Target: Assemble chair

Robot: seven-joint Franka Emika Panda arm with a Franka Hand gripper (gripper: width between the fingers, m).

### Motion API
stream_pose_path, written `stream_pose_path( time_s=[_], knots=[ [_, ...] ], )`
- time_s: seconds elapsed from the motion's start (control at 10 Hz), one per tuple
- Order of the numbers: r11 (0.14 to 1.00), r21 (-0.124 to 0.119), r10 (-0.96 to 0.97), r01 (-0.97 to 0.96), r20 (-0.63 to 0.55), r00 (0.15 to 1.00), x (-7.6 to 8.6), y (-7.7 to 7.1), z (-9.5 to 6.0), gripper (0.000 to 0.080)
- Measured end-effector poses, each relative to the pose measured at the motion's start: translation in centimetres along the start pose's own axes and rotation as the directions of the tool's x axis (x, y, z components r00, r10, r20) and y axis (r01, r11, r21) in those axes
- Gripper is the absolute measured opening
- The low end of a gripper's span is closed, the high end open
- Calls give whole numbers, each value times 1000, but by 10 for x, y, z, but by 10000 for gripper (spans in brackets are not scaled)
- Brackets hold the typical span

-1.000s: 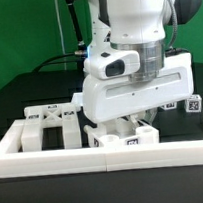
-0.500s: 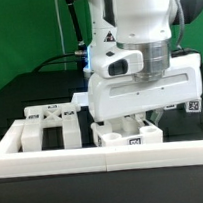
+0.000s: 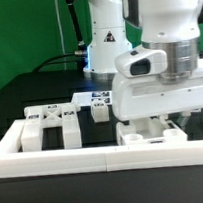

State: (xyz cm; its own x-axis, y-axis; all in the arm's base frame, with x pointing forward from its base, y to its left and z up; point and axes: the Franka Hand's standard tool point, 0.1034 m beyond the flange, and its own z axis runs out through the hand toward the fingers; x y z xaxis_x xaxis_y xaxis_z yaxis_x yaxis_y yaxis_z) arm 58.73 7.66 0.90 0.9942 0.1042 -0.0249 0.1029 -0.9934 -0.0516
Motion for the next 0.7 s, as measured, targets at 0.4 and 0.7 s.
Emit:
stream_pose_path(
  time_s=[0.4, 0.7],
  knots=[
    [999, 3, 40, -40, 11, 999, 13, -27, -1, 34],
    [999, 6, 44, -44, 35, 998, 15, -42, -3, 34]
  ],
)
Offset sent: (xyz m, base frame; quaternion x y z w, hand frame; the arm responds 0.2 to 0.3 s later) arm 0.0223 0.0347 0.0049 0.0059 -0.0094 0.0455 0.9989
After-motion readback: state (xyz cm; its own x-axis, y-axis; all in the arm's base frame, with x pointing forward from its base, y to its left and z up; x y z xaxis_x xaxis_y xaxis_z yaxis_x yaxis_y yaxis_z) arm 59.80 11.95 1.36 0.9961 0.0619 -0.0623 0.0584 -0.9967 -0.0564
